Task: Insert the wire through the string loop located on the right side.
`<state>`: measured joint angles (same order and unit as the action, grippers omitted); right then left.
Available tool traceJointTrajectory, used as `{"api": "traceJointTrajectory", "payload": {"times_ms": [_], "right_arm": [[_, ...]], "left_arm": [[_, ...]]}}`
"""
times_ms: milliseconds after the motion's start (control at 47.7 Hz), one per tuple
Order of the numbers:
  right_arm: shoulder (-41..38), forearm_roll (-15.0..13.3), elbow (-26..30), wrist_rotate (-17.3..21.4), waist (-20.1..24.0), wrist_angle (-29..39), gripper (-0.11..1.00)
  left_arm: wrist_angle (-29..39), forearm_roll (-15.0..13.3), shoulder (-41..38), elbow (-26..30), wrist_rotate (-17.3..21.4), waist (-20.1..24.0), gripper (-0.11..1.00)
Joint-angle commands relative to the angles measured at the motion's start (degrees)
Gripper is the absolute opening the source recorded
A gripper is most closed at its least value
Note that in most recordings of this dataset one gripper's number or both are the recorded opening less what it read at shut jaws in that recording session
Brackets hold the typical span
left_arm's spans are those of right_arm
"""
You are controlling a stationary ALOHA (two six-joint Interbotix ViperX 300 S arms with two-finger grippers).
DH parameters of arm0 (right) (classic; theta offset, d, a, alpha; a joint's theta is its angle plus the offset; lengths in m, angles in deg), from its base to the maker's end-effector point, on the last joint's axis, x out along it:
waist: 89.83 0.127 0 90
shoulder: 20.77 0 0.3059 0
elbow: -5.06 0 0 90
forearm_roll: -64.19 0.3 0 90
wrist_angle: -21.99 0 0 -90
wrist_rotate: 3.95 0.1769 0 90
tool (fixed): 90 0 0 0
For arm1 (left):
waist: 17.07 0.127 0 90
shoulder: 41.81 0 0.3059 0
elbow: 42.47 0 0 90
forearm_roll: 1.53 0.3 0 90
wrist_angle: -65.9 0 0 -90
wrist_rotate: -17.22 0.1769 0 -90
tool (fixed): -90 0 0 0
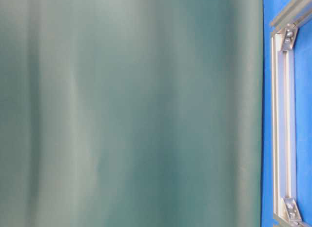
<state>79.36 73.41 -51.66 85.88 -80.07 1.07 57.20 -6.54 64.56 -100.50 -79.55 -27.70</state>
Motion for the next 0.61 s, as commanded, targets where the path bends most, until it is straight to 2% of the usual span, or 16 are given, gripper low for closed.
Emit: {"api": "traceJointTrajectory", "payload": {"times_ms": [0, 231, 587], "right_arm": [[3.0, -0.1, 1.3, -0.5, -0.7, 2.2, 0.91], [8.1, -0.1, 2.7, -1.5, -1.3, 8.7, 0.91], [8.2, -0.1, 2.8, -1.5, -1.3, 9.2, 0.91]], "left_arm": [[1.2, 0.1, 2.4, 1.4, 0.2, -0.3, 0.76], [1.8, 0.1, 5.6, 0.9, 0.4, 0.6, 0.76], [1.8, 0.1, 5.4, 1.0, 0.6, 0.9, 0.76]]}}
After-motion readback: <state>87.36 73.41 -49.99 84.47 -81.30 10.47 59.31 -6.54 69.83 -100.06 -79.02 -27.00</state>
